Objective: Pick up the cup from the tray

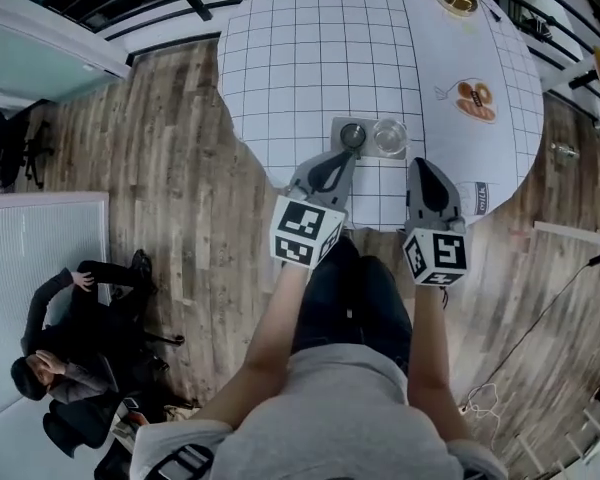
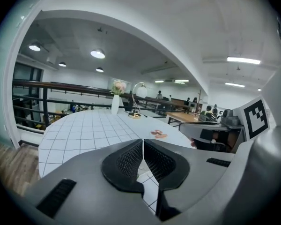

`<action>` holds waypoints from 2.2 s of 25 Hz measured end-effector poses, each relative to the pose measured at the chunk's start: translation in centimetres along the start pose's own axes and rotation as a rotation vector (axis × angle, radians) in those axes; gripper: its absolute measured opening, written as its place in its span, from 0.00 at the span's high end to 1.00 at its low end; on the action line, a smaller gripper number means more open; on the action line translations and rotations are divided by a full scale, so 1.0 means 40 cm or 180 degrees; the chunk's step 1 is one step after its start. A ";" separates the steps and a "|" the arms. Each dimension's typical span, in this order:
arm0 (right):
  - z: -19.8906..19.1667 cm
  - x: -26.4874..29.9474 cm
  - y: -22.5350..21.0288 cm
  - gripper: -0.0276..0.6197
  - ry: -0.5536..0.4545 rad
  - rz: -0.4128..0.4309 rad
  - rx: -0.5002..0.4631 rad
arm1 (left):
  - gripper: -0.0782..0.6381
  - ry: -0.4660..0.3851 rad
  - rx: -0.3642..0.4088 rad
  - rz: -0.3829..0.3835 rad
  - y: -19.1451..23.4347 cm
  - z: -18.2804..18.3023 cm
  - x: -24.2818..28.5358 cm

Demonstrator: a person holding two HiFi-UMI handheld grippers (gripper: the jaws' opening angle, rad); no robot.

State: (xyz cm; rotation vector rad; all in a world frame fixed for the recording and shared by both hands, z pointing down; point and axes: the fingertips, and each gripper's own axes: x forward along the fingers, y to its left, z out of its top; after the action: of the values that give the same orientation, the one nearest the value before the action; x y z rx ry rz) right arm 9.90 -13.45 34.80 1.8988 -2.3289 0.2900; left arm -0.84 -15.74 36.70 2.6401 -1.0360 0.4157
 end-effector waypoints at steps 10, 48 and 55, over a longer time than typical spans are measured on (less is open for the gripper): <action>-0.104 0.083 -0.095 0.94 0.0373 0.0326 -0.0257 | 0.76 0.0384 0.0131 -0.0145 -0.012 -0.070 0.106; -0.322 0.204 -0.127 0.77 0.1130 0.1940 -0.0822 | 0.40 0.2174 0.2001 -0.1424 -0.014 -0.177 0.300; -0.351 0.219 -0.114 0.76 0.1295 0.2192 -0.1232 | 0.40 0.2439 0.2202 -0.1705 -0.018 -0.197 0.322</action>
State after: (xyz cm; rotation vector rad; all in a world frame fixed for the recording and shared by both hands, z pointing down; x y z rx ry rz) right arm 12.22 -19.55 50.69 0.7460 -2.4253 0.2302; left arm 7.41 -20.36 48.51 2.6872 0.0895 1.6916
